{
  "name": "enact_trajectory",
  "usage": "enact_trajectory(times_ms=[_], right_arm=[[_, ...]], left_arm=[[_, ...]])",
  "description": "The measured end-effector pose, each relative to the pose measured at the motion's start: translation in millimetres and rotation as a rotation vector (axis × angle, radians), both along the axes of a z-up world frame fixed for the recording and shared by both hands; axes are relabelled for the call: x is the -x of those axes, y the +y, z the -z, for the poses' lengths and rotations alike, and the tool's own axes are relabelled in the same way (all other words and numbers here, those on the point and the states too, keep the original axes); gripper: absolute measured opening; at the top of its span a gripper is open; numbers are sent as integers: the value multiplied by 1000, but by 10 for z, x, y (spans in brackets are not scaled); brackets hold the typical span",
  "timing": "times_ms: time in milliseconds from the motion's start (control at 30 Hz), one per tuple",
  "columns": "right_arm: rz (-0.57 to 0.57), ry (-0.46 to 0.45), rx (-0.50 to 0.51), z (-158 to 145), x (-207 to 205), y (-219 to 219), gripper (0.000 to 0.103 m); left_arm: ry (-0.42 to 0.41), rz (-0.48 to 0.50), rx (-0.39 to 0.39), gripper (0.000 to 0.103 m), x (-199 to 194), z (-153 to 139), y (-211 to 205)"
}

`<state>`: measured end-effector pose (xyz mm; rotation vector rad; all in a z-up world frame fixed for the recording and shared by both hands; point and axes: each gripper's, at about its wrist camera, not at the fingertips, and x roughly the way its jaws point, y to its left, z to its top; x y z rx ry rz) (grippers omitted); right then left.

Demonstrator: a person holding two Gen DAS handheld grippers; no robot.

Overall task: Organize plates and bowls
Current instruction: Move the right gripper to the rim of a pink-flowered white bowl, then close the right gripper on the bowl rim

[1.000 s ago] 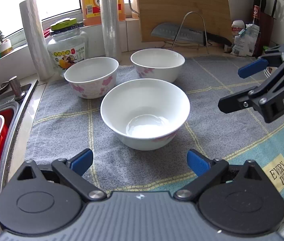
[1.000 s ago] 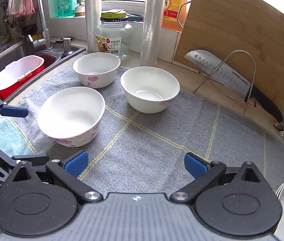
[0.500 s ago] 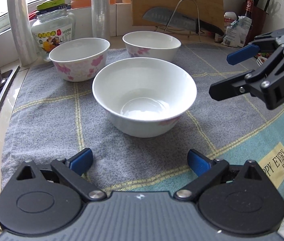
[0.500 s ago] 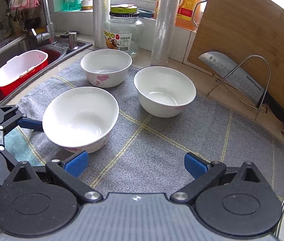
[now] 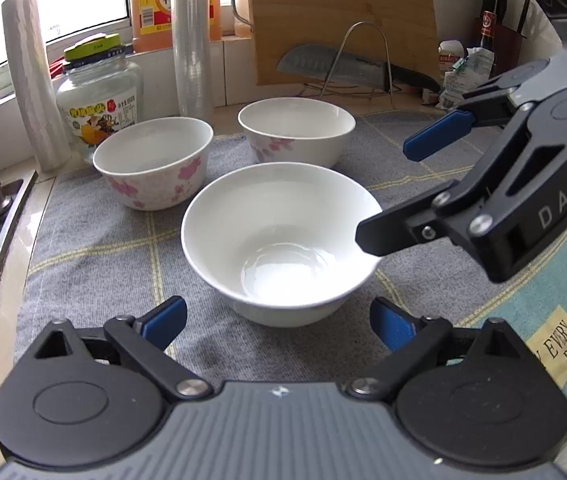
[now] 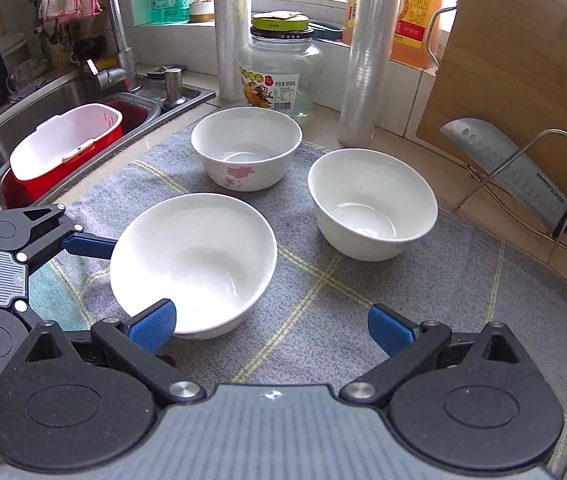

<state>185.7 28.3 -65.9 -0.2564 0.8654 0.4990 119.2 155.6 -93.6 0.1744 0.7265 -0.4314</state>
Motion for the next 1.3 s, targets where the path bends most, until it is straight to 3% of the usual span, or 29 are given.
enact_trajectory(times_ms=[167, 467, 733, 900, 1300], right_arm=[[-48, 9, -13, -6, -75, 123, 103], [-114, 54, -53, 59, -268, 290, 102], [-164, 115, -58, 120, -408, 352, 85], [-170, 163, -81, 124, -507, 334, 84], [-140, 212, -113, 110, -640, 303, 78]], left_arm=[[-39, 8, 6, 93, -11, -77, 0], [-39, 28, 17, 92, -41, -60, 12], [-28, 65, 53, 88, -65, -47, 80], [-4, 92, 84, 88, -130, -41, 160], [-5, 149, 50, 88, -161, -53, 134]])
